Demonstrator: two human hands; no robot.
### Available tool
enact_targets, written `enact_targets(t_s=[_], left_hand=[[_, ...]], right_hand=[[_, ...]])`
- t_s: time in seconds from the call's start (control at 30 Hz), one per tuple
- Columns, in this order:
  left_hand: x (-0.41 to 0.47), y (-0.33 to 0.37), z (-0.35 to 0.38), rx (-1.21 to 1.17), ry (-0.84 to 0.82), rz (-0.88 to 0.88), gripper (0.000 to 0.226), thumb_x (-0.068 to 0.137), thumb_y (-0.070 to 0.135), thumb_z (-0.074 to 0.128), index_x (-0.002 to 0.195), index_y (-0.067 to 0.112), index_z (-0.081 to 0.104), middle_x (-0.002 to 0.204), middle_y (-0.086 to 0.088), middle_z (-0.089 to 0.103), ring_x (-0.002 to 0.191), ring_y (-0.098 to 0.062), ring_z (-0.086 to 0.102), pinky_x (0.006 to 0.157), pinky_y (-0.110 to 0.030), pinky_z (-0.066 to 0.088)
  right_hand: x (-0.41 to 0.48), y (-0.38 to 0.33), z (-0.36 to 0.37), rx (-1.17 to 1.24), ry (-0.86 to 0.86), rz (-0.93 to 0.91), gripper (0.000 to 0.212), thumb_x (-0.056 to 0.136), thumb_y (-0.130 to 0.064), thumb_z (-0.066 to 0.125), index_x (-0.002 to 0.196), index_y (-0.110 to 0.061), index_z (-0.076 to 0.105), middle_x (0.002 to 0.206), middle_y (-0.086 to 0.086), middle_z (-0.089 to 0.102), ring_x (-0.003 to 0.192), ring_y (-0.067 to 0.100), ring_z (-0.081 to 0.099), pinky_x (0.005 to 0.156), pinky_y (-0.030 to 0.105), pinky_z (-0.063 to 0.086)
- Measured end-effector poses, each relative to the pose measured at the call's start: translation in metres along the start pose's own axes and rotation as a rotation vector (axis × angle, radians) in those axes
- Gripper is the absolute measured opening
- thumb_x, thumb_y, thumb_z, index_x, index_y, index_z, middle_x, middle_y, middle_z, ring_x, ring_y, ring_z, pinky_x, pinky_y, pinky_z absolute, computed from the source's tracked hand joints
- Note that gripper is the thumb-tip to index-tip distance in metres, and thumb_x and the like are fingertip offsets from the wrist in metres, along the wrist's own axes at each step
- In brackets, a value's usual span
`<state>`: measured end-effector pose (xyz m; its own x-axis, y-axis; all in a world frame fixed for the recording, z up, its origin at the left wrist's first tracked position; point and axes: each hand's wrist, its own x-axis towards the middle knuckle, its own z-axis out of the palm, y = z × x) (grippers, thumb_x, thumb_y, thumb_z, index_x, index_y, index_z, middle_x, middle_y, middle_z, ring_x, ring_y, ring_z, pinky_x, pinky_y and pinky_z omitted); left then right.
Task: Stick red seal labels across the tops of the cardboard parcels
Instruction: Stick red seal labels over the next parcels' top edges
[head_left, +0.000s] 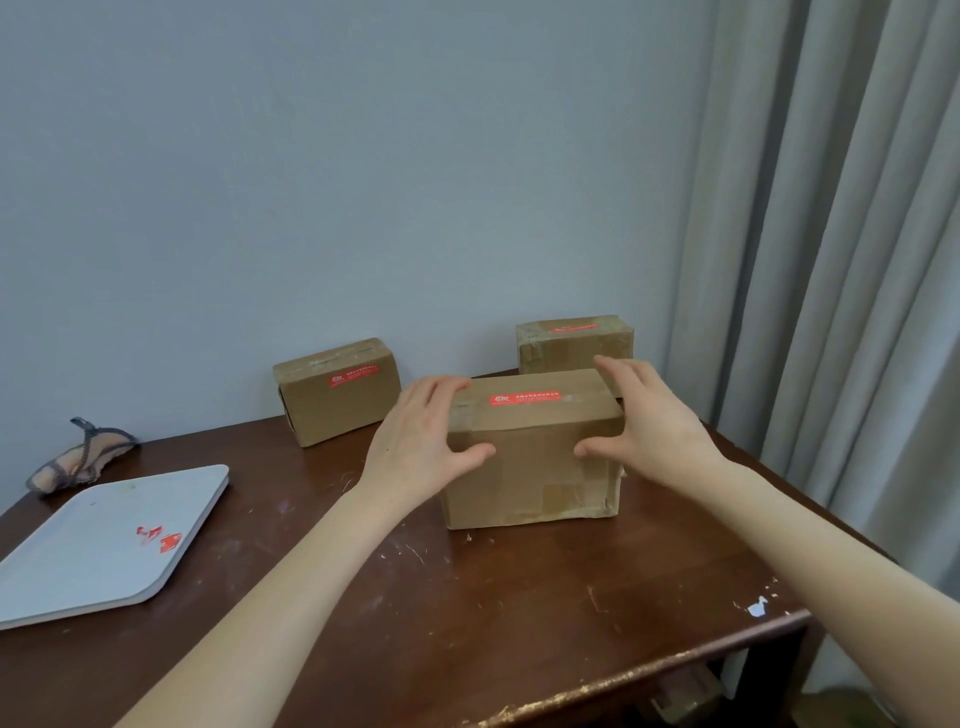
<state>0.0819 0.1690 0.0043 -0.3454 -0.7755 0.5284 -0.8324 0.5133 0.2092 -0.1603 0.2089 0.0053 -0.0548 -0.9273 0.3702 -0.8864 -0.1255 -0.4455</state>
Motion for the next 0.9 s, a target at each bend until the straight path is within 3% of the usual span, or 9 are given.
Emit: enact_targets(t_s=[0.13,0.2,0.3,0.37,0.47,0.6,0.67,0.77,0.9], left_hand=[[-0.023,-0.007,0.006,-0.233,0.082,-0.215,0.081,0.077,0.041,0.070,0.144,0.020,0.029,0.143,0.005,0.038,0.132,-0.012,0.036,0.104,-0.028,0.033],[-0.032,-0.006,0.012,-0.350,0.000,-0.347,0.085,0.079,0.038,0.070,0.148,0.019,0.024,0.148,0.005,0.035,0.131,-0.012,0.039,0.101,-0.025,0.033],[-0.035,-0.004,0.021,-0.478,-0.157,-0.465,0.076,0.084,0.034,0.067,0.145,0.016,0.026,0.141,0.002,0.047,0.107,-0.010,0.052,0.086,-0.020,0.038],[-0.030,-0.003,0.021,-0.506,-0.164,-0.481,0.063,0.087,0.032,0.064,0.140,0.015,0.034,0.133,0.001,0.053,0.097,-0.007,0.051,0.080,-0.020,0.039],[-0.016,-0.003,0.010,-0.615,-0.076,-0.496,0.054,0.088,0.027,0.063,0.135,0.016,0.040,0.125,0.004,0.054,0.096,-0.007,0.051,0.080,-0.023,0.040],[0.010,-0.006,-0.014,-0.928,-0.006,-0.555,0.041,0.088,0.023,0.063,0.127,0.019,0.051,0.117,0.006,0.060,0.102,-0.010,0.057,0.080,-0.024,0.045],[0.021,-0.006,-0.023,-1.096,-0.019,-0.589,0.037,0.087,0.023,0.063,0.124,0.018,0.058,0.114,0.002,0.066,0.099,-0.011,0.062,0.078,-0.026,0.047],[0.034,-0.004,-0.033,-1.176,-0.060,-0.643,0.016,0.088,0.025,0.061,0.104,0.022,0.067,0.101,0.003,0.071,0.090,-0.011,0.065,0.074,-0.027,0.048],[0.049,-0.007,-0.041,-1.193,-0.100,-0.779,0.019,0.086,0.033,0.064,0.098,0.018,0.064,0.091,0.002,0.068,0.090,-0.016,0.063,0.088,-0.034,0.050]], right_hand=[[-0.012,0.016,0.012,0.187,0.025,0.143,0.115,0.065,-0.041,0.085,0.154,-0.022,0.014,0.151,0.003,0.036,0.135,0.021,0.041,0.107,0.041,0.041],[-0.018,0.019,0.025,0.261,-0.026,0.230,0.115,0.069,-0.037,0.084,0.154,-0.017,0.010,0.152,0.005,0.036,0.138,0.022,0.038,0.108,0.040,0.039],[-0.019,0.021,0.038,0.357,-0.097,0.306,0.092,0.079,-0.031,0.076,0.151,-0.014,0.021,0.144,0.006,0.047,0.130,0.025,0.047,0.100,0.036,0.043],[-0.015,0.020,0.041,0.357,-0.079,0.285,0.071,0.083,-0.027,0.072,0.143,-0.018,0.036,0.134,0.002,0.056,0.122,0.023,0.054,0.096,0.033,0.045],[-0.003,0.013,0.031,0.402,-0.015,0.270,0.055,0.083,-0.026,0.072,0.132,-0.018,0.049,0.121,-0.001,0.062,0.112,0.020,0.059,0.092,0.034,0.049],[0.025,0.003,0.004,0.469,0.071,0.299,0.044,0.081,-0.044,0.070,0.119,-0.021,0.063,0.106,-0.006,0.069,0.097,0.016,0.064,0.085,0.034,0.052],[0.036,-0.003,-0.006,0.496,0.079,0.325,0.032,0.080,-0.051,0.068,0.097,-0.024,0.070,0.091,-0.010,0.070,0.093,0.016,0.066,0.086,0.037,0.054],[0.050,-0.010,-0.019,0.422,0.078,0.358,0.035,0.079,-0.057,0.066,0.065,-0.025,0.065,0.072,-0.009,0.066,0.079,0.018,0.066,0.078,0.036,0.054],[0.066,-0.014,-0.031,0.405,0.087,0.434,0.046,0.072,-0.059,0.068,0.058,-0.017,0.055,0.059,0.001,0.061,0.061,0.023,0.064,0.077,0.042,0.057]])
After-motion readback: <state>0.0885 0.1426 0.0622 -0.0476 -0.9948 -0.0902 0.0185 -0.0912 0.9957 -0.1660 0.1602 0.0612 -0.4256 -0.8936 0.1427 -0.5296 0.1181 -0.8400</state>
